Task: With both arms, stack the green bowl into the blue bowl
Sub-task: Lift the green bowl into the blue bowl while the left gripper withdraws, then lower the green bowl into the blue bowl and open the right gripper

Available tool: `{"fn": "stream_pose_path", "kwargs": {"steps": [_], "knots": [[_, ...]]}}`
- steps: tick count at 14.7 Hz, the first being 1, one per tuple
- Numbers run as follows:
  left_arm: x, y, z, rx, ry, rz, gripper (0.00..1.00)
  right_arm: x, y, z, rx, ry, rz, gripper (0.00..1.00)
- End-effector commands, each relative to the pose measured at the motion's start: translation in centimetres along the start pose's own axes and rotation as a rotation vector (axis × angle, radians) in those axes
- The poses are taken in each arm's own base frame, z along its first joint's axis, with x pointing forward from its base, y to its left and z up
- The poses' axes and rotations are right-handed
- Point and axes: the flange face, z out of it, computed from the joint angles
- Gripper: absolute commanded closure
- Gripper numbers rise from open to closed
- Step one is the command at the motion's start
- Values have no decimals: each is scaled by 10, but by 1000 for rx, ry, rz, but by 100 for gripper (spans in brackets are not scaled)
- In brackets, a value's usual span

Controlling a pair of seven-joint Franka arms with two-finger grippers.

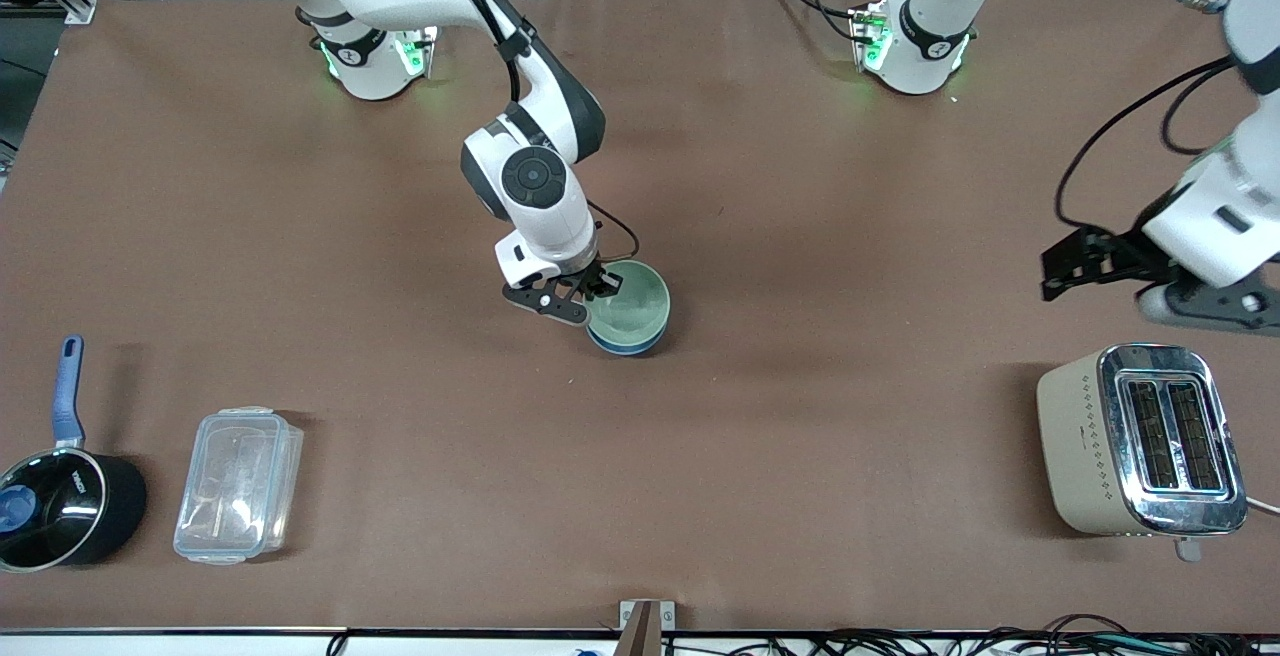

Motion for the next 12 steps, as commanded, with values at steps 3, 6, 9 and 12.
{"fn": "stream_pose_path", "kwargs": {"steps": [3, 6, 9, 12], "knots": [[-20, 3, -23, 24, -20, 28, 0, -4, -2, 10, 4, 16, 6, 96], [-25, 0, -30, 29, -22, 23, 0, -2, -3, 7, 9, 18, 9, 95], [-38, 0, -47, 32, -33, 18, 0, -1, -4, 7, 19, 20, 11, 83], [-47, 3, -57, 34, -41, 16, 0, 2, -3, 6, 20, 15, 23, 27]]}}
